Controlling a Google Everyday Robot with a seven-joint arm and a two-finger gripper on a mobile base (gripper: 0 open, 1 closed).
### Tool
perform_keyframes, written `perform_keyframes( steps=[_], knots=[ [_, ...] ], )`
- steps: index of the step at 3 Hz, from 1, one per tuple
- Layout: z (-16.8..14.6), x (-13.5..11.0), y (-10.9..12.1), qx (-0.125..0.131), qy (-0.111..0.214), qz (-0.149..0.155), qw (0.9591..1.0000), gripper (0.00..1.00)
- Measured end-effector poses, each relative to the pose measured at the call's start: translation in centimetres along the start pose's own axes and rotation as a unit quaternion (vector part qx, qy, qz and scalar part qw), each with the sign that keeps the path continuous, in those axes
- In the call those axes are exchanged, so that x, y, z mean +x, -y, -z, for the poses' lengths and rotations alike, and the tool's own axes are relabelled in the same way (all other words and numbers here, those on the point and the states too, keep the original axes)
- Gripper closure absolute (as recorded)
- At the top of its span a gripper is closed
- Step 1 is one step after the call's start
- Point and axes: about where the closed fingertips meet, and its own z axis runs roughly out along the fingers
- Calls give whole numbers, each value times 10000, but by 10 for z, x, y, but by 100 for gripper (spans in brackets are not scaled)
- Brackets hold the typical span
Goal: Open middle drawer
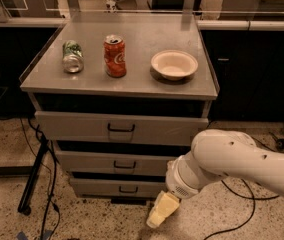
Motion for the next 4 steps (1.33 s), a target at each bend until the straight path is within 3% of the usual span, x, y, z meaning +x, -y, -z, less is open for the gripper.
perform_keyframes(
  steps=[1,2,4],
  knots=[
    [-27,4,-7,-107,46,7,9999,0],
    [-93,-11,5,-313,277,-102,9991,0],
    [-109,-7,2,-452,352,-119,9983,0]
  ],
)
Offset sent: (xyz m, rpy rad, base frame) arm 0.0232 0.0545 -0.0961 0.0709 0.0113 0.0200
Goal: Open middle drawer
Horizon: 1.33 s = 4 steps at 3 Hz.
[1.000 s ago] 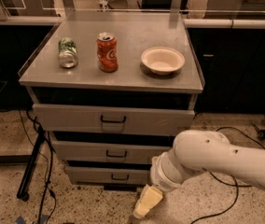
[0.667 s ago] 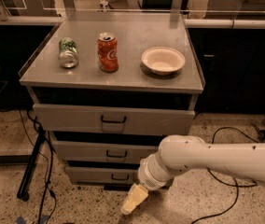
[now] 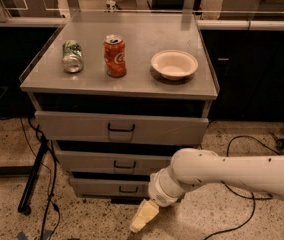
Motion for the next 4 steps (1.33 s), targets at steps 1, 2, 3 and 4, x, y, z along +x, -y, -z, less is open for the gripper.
perform_keyframes(
  steps=[1,2,3,4],
  knots=[
    [-19,-6,16,47,200,32,9998,0],
    [-51,-23,50,76,522,98,9986,0],
    [-61,-21,41,104,476,121,9987,0],
    [-86,-25,54,220,481,211,9984,0]
  ],
)
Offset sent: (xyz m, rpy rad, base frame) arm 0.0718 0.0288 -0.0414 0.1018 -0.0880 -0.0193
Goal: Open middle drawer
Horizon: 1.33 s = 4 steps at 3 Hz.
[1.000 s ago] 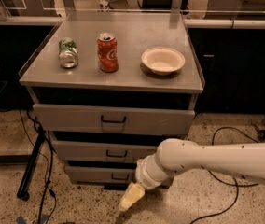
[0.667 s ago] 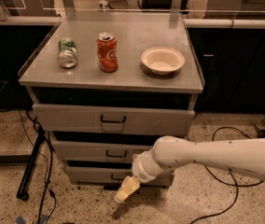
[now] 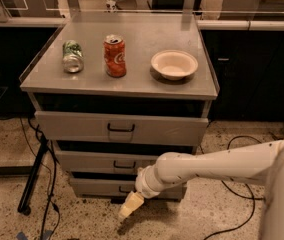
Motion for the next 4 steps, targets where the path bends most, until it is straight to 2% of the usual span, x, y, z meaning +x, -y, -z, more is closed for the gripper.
perform_keyframes(
  steps=[2,3,4],
  knots=[
    [-36,-10,25,-65,14,168,9998,0],
    [-59,-28,39,-122,49,172,9998,0],
    [-59,-28,39,-122,48,171,9998,0]
  ],
)
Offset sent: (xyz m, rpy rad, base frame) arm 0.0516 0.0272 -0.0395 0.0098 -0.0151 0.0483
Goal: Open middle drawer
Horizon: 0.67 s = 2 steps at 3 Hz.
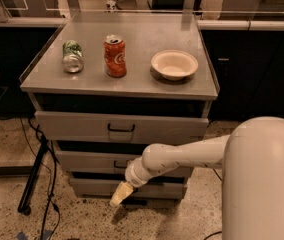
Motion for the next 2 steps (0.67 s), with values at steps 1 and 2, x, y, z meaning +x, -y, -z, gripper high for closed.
perform_keyframes(
  steps=[1,2],
  knots=[
    [-14,-6,4,46,-106,204,9997,0],
    [-23,-4,9,9,-109,186,9998,0]
  ],
)
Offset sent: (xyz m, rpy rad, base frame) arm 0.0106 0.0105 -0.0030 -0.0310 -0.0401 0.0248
